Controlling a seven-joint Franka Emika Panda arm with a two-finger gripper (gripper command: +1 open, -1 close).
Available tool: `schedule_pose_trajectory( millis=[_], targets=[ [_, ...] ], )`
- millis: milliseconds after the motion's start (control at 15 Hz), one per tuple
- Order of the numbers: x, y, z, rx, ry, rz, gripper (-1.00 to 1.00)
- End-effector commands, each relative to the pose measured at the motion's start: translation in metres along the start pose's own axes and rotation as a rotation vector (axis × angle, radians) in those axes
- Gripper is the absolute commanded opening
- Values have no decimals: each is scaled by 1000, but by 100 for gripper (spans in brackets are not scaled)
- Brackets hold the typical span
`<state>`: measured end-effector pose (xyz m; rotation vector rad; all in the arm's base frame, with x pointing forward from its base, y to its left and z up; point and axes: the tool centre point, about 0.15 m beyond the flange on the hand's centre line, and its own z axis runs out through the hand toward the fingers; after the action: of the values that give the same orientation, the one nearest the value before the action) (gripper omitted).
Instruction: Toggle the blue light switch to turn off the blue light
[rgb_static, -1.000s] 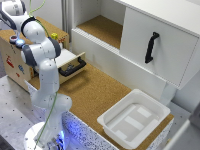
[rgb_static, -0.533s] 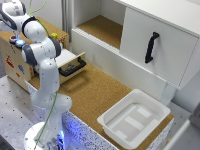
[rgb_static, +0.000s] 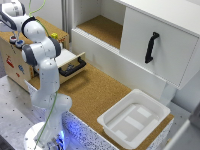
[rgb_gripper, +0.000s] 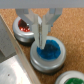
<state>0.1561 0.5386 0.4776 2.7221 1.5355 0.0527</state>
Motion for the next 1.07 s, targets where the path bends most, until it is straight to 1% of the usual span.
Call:
schedule_pose_trajectory(
  millis=[0,133,200,533,1000],
  targets=[
    [-4,3,-86,-180,64,-24,100],
    [-4,6,-89,-176,68,-33,100],
    [-4,8,-86,-161,74,-41,100],
    [-5,9,-76,-131,71,-55,100],
    [-37,25,-66,-100,69,-36,100]
  ],
)
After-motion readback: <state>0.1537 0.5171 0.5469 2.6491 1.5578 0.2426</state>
